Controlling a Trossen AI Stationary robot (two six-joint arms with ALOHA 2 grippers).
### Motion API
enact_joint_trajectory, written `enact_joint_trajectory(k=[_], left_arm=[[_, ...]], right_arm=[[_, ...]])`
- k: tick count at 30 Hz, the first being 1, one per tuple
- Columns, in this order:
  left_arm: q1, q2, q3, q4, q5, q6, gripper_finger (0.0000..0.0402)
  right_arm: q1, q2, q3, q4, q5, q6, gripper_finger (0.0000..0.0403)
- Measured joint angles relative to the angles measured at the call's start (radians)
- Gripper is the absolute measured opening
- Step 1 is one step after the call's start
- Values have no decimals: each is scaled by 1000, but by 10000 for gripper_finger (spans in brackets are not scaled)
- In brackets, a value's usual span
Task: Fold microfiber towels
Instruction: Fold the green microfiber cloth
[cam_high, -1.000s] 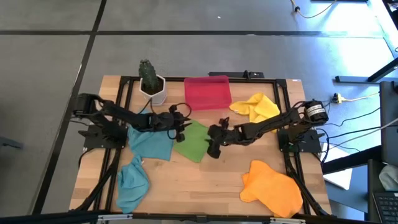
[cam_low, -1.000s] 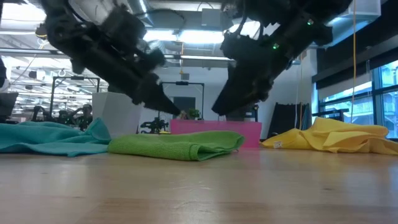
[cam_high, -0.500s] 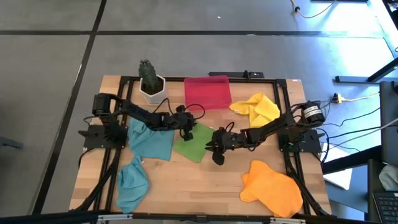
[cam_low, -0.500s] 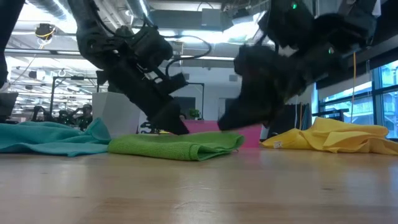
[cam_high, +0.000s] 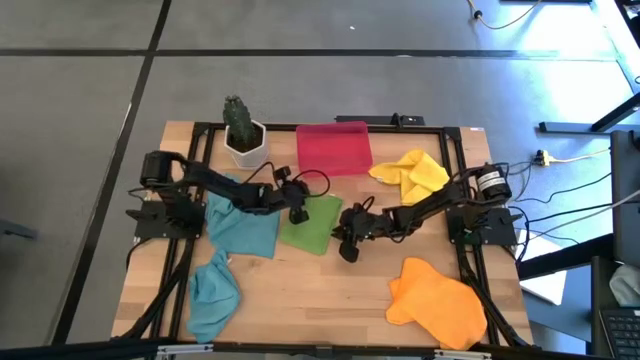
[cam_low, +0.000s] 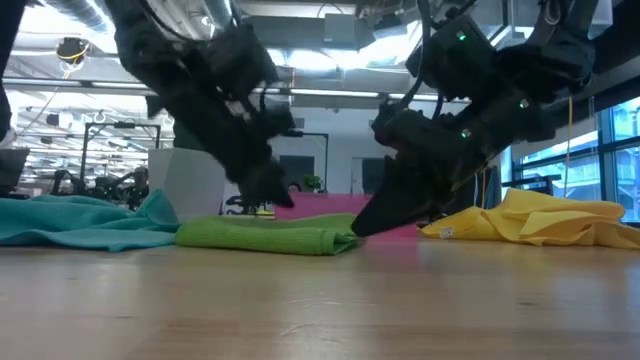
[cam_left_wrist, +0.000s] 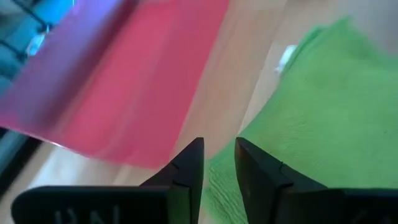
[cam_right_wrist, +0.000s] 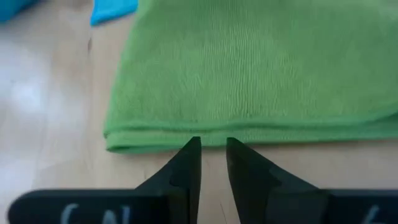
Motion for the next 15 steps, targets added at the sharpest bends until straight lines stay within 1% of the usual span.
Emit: enact_joint_trajectory(k=[3,6,8,12,15], left_arm=[[-40,-84,-1,-11,0,33,82],[-99,-168,-1,-56,3,50,82],[-148,-201,-4,-85,32,52,82],[-256,-215,-32,-100,101,48,82],[-326,-201,-39,-129,117,42,82]], right_arm=[[3,-30,0,0,0,-13,77],[26,-52,1,13,0,-74,77],[49,-53,1,29,-20,-128,77],[107,-42,3,60,-25,-257,79],[151,-42,18,61,-13,-320,95]])
